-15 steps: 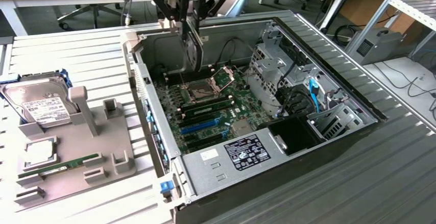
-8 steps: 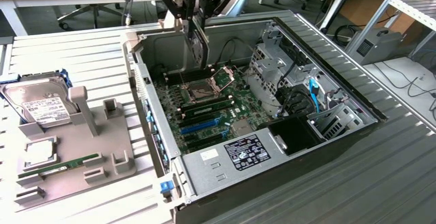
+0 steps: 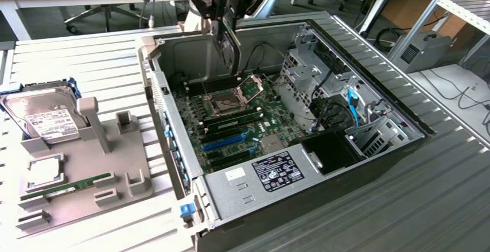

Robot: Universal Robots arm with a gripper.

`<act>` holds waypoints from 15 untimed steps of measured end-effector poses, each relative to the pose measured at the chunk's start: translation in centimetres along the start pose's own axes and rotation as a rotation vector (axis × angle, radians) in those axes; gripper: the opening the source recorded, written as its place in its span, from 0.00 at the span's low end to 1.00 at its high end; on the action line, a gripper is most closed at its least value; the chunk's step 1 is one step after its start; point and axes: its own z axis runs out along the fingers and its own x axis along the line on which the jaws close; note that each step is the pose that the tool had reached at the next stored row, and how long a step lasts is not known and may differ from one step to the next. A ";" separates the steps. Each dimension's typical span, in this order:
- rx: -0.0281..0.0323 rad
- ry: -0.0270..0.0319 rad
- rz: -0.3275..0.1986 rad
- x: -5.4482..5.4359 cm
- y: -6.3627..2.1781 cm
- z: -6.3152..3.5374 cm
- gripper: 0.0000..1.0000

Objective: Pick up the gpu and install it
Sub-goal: 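Pick up the gpu and move the gpu toward the slot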

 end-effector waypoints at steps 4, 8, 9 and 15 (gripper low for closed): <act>0.0001 0.0001 0.000 -0.7 0.18 0.02 0.27; 0.0000 0.0000 0.000 -1.5 0.40 0.06 0.27; 0.0001 0.0001 0.000 -1.9 0.49 0.06 0.27; 0.0001 0.0000 0.000 -4.6 0.94 0.16 0.27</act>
